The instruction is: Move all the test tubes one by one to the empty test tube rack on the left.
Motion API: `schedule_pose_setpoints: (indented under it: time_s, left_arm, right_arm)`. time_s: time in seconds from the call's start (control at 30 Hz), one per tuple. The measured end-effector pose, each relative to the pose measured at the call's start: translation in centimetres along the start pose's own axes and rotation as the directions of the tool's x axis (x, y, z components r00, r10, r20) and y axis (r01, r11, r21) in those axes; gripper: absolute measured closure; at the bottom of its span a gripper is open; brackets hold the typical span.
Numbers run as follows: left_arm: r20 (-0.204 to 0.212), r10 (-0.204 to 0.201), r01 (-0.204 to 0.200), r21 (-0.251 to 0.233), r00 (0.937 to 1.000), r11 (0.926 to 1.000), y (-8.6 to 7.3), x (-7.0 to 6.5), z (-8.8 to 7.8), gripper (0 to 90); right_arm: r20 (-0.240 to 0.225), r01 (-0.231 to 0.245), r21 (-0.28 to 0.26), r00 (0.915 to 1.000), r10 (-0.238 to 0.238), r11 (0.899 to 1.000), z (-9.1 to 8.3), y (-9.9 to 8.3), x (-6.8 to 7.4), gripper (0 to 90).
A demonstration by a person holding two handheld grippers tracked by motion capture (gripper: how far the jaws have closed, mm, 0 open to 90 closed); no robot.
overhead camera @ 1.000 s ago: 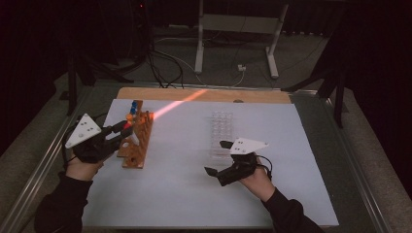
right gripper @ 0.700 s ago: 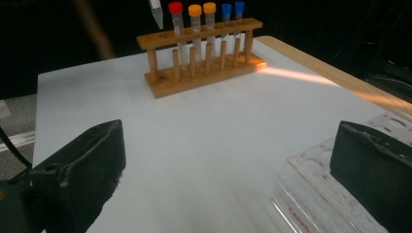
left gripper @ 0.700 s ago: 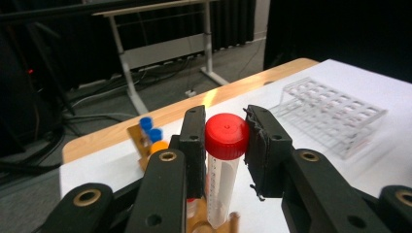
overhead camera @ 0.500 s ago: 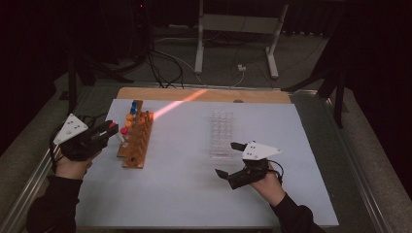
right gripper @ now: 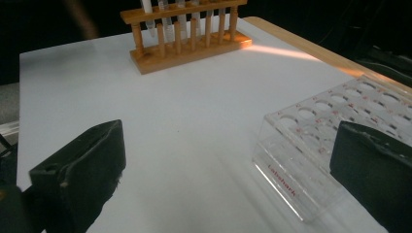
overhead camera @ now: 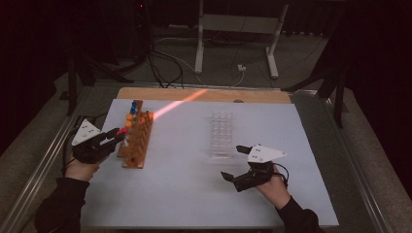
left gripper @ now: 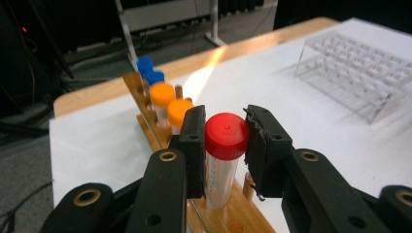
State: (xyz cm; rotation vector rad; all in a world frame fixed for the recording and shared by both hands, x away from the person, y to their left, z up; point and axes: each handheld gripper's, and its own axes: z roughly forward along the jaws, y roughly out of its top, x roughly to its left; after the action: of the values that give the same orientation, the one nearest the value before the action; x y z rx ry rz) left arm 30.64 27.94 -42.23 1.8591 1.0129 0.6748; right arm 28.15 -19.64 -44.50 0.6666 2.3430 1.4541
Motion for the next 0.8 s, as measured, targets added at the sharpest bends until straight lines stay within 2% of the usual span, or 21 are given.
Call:
schedule_pose_setpoints:
  time_s: [0.37, 0.43, 0.67, 0.8]
  left_arm:
    - [0.007, -0.009, 0.009, 0.042, 0.9999, 0.9991, -1.1, 0.1, 1.1, 71.6]
    - [0.008, -0.012, 0.012, 0.035, 0.9999, 0.9993, -1.3, 0.2, 1.2, 71.6]
    - [0.012, -0.018, 0.018, 0.036, 0.9998, 0.9992, -1.3, 0.2, 1.2, 71.3]
    - [0.015, -0.021, 0.021, 0.039, 0.9997, 0.999, -1.3, 0.2, 1.2, 71.1]
  right_arm:
    - [0.006, -0.025, 0.026, 0.9997, 0.025, 0.999, -0.6, -1.4, -0.2, 0.0]
    - [0.015, -0.02, 0.038, 0.9997, 0.02, 0.999, -0.8, -1.9, -0.2, 0.0]
    - [0.063, -0.008, 0.118, 0.998, 0.001, 0.993, -1.1, -4.0, -0.5, 0.0]
    - [0.073, -0.021, 0.166, 0.9973, 0.009, 0.986, -1.3, -5.3, -1.0, 0.0]
